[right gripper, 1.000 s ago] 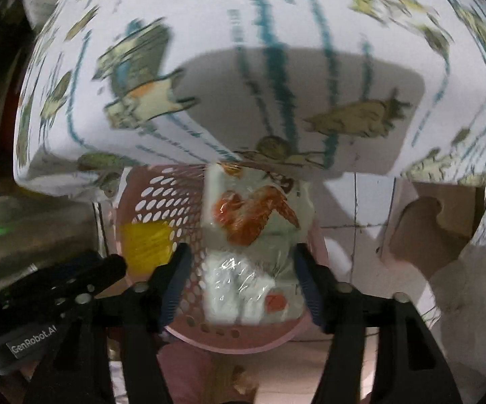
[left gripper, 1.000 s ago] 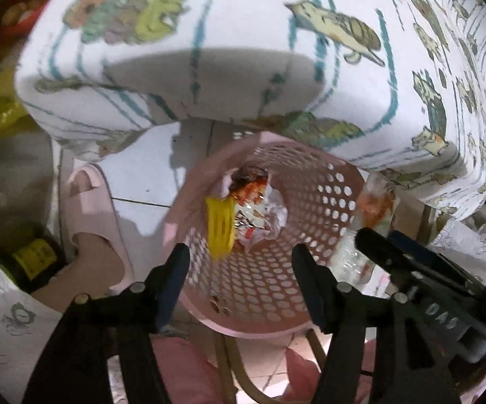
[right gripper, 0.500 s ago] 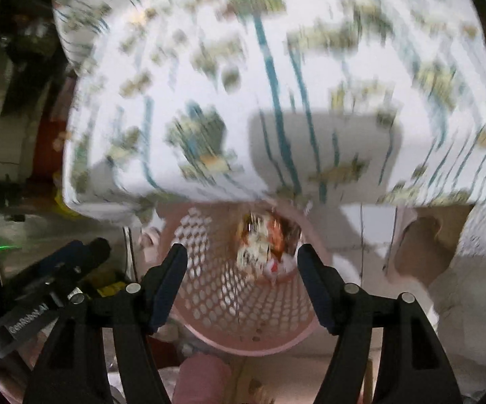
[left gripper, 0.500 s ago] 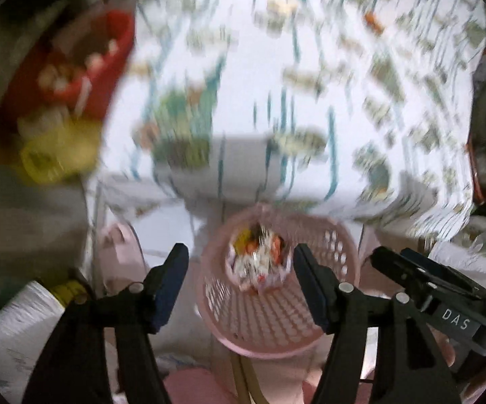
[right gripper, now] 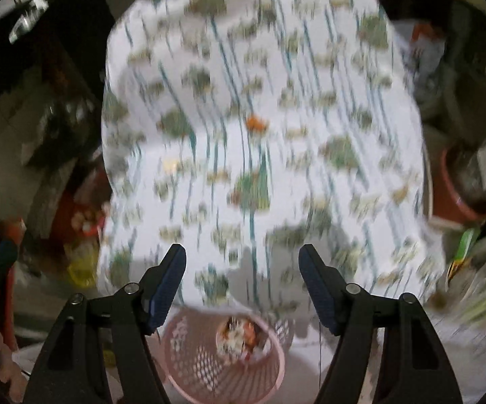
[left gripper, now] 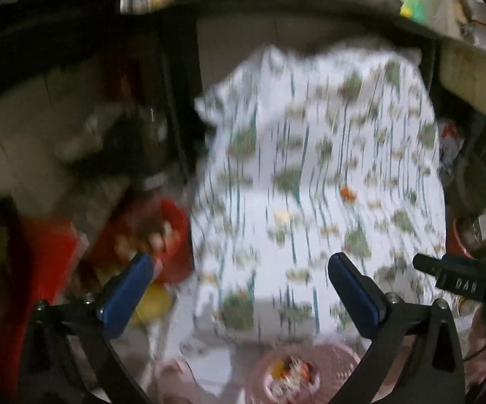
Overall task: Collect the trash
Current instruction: 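Raise both open tools back over the cloth-covered table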
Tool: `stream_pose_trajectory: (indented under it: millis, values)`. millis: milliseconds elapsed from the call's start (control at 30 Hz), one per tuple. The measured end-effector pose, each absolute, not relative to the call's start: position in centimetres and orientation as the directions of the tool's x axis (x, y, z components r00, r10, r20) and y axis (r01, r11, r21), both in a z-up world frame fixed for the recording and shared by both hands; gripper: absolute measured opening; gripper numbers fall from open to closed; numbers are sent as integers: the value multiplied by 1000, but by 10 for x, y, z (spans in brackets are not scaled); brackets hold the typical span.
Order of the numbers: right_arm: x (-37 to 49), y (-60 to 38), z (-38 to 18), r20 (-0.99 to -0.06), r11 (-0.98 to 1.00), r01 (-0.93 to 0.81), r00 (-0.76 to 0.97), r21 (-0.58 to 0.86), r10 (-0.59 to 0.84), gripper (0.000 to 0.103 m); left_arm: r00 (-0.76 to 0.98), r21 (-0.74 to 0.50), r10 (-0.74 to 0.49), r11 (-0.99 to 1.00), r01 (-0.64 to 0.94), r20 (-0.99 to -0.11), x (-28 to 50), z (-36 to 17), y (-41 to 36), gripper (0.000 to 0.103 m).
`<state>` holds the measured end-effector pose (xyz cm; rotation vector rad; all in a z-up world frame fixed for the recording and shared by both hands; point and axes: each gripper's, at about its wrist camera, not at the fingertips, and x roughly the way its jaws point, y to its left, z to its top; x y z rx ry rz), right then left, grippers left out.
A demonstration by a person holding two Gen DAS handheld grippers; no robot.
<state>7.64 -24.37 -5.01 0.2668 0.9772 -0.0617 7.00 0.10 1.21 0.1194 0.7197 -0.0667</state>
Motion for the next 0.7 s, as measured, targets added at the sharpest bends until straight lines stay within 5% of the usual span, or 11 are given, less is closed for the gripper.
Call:
stream_pose_trajectory:
  millis: [400, 700]
  values:
    - [134, -255, 53, -630, 993, 102, 775, 56, -44, 86, 871, -45, -167, 985, 165, -463, 125, 82, 2, 103]
    - [193, -271, -1, -687, 988, 151, 717, -12, -118, 88, 797, 118, -64, 979, 168, -600, 211, 21, -12, 103]
